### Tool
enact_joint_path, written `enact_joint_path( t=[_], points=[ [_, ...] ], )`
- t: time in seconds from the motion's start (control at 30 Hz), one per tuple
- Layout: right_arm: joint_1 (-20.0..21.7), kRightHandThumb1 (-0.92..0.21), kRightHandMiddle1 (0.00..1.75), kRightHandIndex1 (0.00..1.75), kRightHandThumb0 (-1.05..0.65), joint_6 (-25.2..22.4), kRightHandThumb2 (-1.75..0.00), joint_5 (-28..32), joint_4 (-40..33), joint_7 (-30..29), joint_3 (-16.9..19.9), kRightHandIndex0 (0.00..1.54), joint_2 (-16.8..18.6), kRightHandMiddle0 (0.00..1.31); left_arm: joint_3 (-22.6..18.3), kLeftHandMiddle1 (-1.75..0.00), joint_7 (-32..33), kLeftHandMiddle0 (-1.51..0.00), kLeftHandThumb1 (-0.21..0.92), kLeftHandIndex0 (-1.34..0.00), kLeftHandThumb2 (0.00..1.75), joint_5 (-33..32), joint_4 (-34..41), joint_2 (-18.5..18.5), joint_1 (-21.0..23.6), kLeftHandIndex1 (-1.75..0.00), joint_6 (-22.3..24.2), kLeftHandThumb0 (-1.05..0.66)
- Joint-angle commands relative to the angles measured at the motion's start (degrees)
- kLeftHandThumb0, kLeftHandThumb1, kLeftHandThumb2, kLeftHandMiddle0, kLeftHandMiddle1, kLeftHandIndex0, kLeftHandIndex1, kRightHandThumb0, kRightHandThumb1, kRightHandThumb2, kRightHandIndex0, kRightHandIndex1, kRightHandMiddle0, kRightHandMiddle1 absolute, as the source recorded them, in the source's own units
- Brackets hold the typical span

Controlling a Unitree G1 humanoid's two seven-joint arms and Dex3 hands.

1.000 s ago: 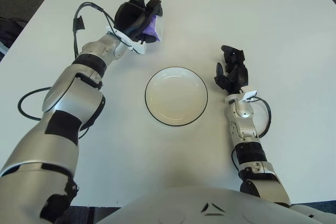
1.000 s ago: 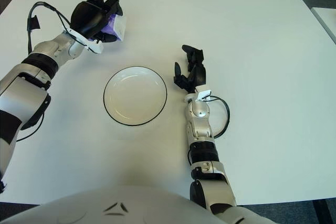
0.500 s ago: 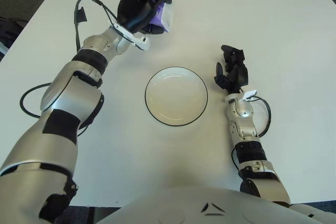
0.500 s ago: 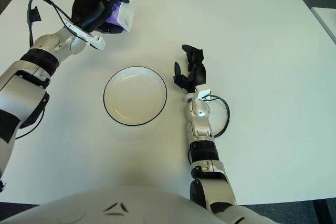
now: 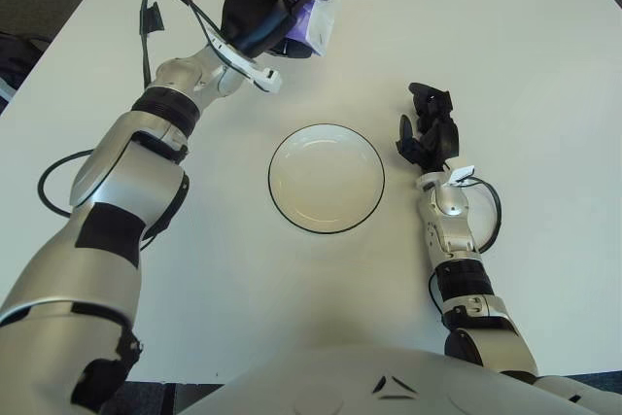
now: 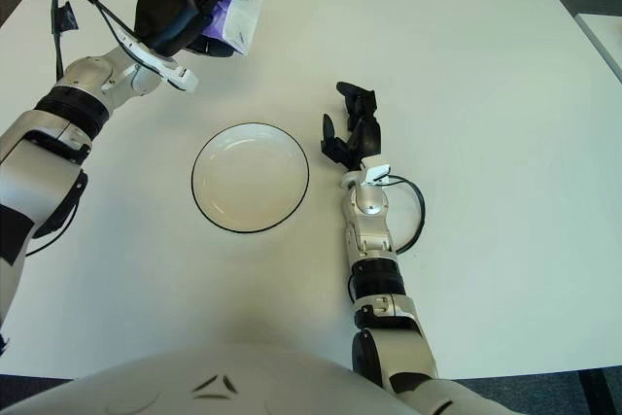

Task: Put the tissue paper into the plate.

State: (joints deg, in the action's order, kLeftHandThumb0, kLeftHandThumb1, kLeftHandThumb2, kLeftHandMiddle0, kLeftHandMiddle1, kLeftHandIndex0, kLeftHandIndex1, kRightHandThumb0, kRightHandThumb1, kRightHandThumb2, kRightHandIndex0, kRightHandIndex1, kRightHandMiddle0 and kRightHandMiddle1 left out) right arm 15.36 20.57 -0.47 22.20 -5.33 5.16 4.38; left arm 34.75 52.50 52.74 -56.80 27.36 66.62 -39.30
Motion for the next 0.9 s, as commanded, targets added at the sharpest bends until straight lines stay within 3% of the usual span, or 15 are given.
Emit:
enact_joint_path(
  t=[0.0, 0.3, 0.53, 0.67, 0.87],
  points=[
    [-5.00, -0.68, 1.08, 0.34, -0.50, -3.45, -0.81, 1.11, 6.50, -0.16, 0.88, 0.30, 0.06, 0.00, -0.71, -1.75, -0.82, -1.22, 0.31, -0.62, 1.32, -0.68, 5.24, 0.74, -3.10, -1.75, -3.76, -0.48],
    [-4.49, -0.68, 1.06, 0.35, -0.50, -3.42, -0.82, 1.27, 7.24, -0.14, 1.32, 0.30, -0.16, 0.00, -0.95, -1.75, -4.41, -1.24, 0.31, -0.62, 1.33, -0.11, 15.00, 1.71, -8.99, -1.75, -10.82, -0.48],
    [-4.22, -0.68, 1.05, 0.35, -0.51, -3.54, -0.81, 1.21, 7.47, -0.41, 1.73, 0.30, -0.27, 0.00, -3.16, -1.75, -14.15, -1.25, 0.30, -0.62, 1.33, -5.06, 22.27, 2.68, -13.58, -1.75, -16.54, -0.48],
    [-4.19, -0.68, 1.06, 0.35, -0.52, -3.62, -0.81, 0.69, 7.45, -1.12, 1.80, 0.29, -0.41, 0.00, -4.63, -1.75, -19.56, -1.25, 0.31, -0.62, 1.33, -8.29, 29.18, 3.88, -18.99, -1.75, -19.44, -0.48],
    [-4.22, -0.70, 1.07, 0.36, -0.53, -3.72, -0.80, 0.15, 7.22, -1.79, 1.54, 0.30, -0.64, 0.00, -6.91, -1.75, -26.97, -1.25, 0.32, -0.61, 1.31, -12.49, 34.48, 3.29, -23.97, -1.75, -20.41, -0.47]
  ],
)
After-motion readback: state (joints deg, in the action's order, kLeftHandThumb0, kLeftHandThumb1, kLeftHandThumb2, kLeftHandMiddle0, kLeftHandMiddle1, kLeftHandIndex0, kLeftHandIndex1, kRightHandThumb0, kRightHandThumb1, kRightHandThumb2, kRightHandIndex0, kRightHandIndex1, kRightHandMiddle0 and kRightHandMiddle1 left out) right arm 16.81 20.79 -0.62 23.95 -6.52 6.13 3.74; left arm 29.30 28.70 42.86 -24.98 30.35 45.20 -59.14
